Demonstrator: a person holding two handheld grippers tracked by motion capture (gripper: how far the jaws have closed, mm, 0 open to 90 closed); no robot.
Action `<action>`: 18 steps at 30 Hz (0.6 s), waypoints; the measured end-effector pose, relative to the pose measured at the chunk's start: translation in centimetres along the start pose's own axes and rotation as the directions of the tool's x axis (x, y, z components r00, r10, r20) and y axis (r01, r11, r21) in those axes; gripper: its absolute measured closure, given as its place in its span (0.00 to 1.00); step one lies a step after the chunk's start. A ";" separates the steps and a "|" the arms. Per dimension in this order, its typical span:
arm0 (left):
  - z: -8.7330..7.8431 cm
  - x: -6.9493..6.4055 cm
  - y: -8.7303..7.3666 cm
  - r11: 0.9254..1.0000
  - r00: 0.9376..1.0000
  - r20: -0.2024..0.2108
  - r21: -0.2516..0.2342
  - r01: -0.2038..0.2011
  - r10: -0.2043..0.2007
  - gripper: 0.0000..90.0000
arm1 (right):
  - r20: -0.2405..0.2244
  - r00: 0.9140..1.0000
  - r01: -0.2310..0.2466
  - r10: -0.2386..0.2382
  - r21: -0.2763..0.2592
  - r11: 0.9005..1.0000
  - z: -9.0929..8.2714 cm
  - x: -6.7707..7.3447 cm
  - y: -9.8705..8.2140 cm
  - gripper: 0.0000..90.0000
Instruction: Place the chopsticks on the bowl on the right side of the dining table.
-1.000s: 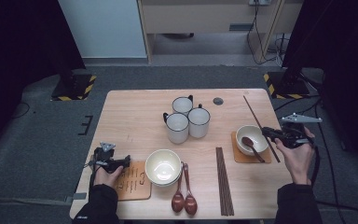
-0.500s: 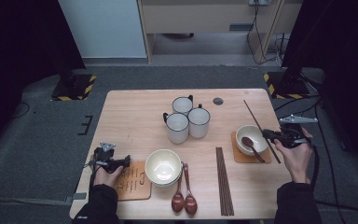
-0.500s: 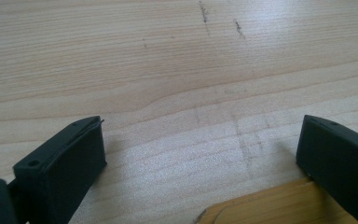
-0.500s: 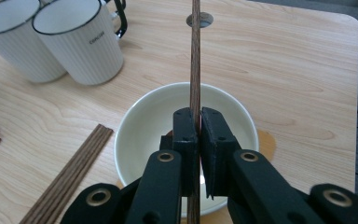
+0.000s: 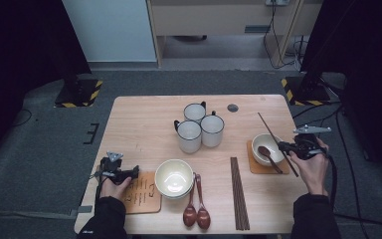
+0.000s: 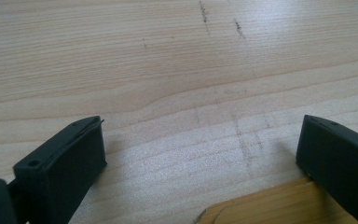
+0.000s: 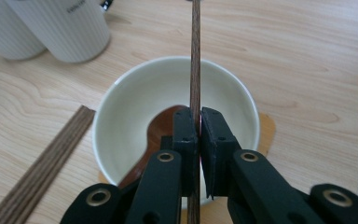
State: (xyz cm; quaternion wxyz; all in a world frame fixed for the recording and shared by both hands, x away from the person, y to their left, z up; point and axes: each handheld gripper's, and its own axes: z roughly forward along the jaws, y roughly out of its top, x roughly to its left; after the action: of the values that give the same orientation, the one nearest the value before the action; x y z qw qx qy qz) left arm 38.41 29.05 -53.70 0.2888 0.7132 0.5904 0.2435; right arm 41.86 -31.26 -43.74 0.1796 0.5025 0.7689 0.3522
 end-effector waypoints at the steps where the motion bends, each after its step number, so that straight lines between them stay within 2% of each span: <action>1: 0.0 0.0 0.0 1.000 1.000 0.000 0.000 0.000 0.000 0.00 | 0.001 1.000 -0.005 0.005 0.005 1.000 0.1 -0.1 -0.2 0.95; 18: 0.0 0.0 0.0 1.000 1.000 0.000 0.000 0.000 0.000 0.00 | -0.007 0.999 0.038 -0.038 0.052 0.998 1.7 0.7 -0.4 0.94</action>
State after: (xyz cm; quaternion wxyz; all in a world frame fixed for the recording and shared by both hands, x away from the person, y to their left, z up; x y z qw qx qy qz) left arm 38.41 29.05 -53.70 0.2890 0.7132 0.5904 0.2436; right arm 42.39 -30.14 -45.20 0.1710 0.4915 0.7876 0.3300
